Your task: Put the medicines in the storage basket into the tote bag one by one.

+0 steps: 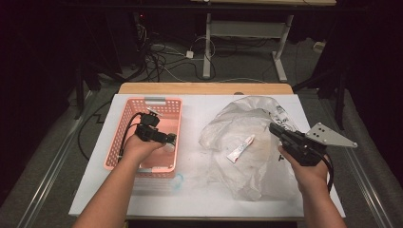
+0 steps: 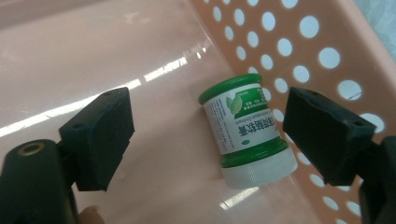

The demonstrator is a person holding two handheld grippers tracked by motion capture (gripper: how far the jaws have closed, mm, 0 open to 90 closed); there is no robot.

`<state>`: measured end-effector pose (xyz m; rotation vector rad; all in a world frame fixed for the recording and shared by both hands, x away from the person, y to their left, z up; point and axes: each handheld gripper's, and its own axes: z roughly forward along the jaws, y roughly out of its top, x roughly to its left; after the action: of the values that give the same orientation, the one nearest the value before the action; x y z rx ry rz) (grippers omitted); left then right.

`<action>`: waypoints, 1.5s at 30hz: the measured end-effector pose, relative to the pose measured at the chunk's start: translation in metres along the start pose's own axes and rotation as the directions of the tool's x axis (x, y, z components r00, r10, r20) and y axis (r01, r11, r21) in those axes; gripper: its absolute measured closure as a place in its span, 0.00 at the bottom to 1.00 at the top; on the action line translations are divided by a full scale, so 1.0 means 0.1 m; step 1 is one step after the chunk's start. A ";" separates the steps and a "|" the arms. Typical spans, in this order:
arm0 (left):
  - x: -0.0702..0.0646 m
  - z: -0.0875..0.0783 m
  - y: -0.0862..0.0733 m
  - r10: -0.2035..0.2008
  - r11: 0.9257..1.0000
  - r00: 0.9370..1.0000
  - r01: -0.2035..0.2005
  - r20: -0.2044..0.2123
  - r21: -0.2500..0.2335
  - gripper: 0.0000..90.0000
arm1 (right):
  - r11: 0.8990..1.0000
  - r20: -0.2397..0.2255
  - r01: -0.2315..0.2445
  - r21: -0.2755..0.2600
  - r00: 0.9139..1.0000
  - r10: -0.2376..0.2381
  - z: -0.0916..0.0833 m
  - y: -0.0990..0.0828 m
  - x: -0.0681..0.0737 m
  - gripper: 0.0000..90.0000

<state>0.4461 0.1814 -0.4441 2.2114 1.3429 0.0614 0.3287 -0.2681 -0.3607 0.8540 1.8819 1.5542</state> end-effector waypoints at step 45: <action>-0.07 0.13 0.07 0.051 0.990 0.996 -0.042 -0.067 0.135 0.60 | 1.000 -0.002 0.004 0.004 1.000 -0.004 0.00 0.00 0.01 1.00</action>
<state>0.4518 0.1678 -0.4502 2.3724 1.3688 0.0690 0.3277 -0.2673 -0.3608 0.8503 1.8875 1.5505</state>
